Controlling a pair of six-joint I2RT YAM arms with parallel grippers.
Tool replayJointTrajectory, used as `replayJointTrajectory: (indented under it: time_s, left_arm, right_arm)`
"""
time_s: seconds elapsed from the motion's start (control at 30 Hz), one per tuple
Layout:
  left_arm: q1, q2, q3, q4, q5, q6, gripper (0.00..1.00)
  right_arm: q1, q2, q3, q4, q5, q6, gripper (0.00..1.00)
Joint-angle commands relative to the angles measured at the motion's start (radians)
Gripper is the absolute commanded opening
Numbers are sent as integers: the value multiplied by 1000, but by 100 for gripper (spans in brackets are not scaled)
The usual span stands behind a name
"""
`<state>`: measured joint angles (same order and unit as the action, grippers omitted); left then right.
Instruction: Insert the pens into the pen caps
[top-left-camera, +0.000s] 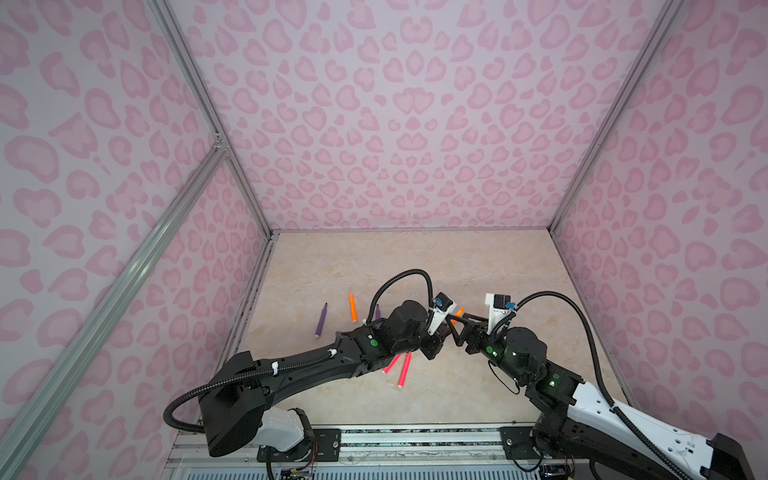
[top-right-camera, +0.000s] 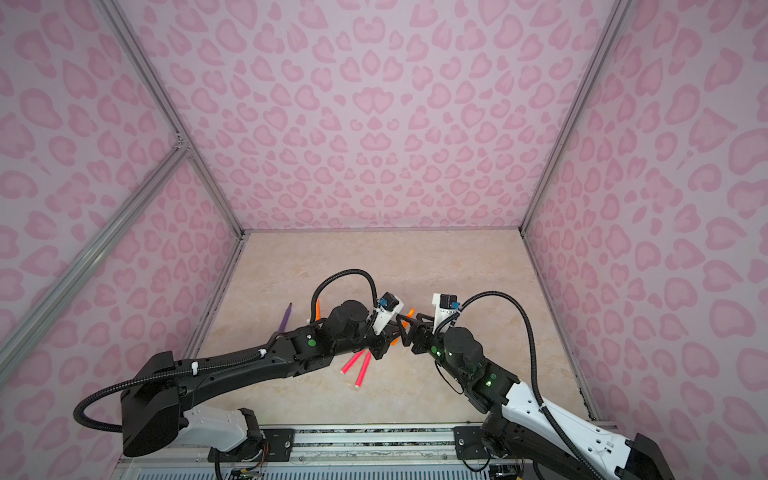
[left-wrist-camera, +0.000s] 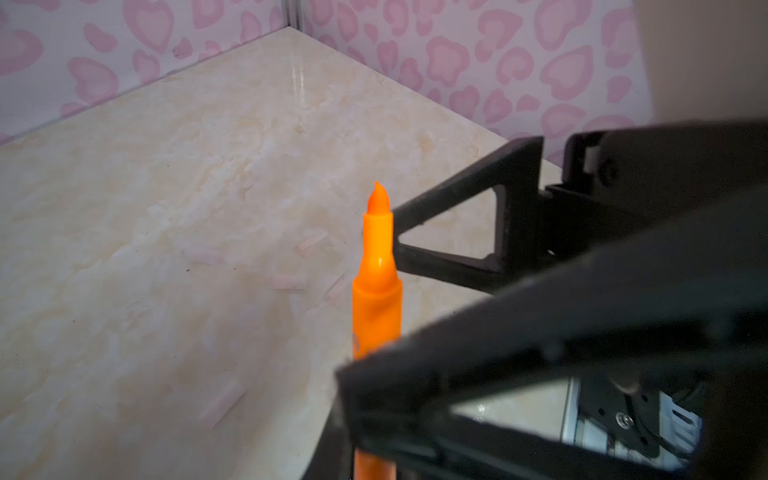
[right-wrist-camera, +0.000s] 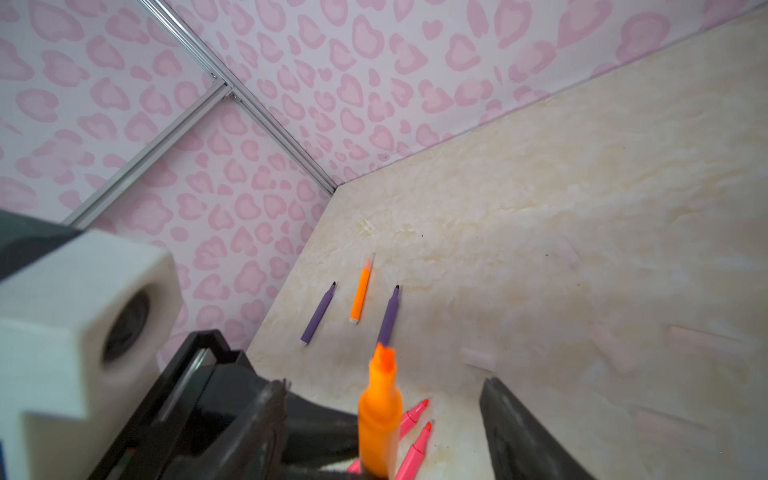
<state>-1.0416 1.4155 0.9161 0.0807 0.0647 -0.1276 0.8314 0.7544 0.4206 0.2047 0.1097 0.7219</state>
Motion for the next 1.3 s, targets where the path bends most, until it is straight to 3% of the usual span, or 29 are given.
replayJointTrajectory:
  time_s: [0.0, 0.2, 0.47, 0.7, 0.87, 0.97, 1.1, 1.27]
  left_arm:
    - [-20, 7, 7, 48, 9, 32, 3]
    - [-30, -9, -4, 62, 18, 33, 4]
    - [-31, 3, 1, 52, -10, 39, 4]
    - [-34, 11, 10, 52, 21, 26, 3]
    - [-34, 3, 7, 51, 24, 28, 4]
    - [-35, 10, 9, 50, 7, 25, 16]
    - [-35, 34, 17, 44, -16, 18, 31]
    - [-34, 45, 22, 47, -29, 8, 35]
  right_arm:
    - [-5, -30, -22, 17, 70, -17, 68]
    - [-26, -82, -44, 11, 52, 16, 65]
    - [-5, -35, -33, 55, -8, 48, 53]
    - [12, 17, -24, 72, 11, 55, 31]
    - [20, 48, -11, 68, 19, 53, 6]
    - [39, 59, -3, 63, 39, 52, 0]
    - [74, 70, 4, 72, 57, 56, 0]
    - [126, 90, 17, 86, 89, 53, 0]
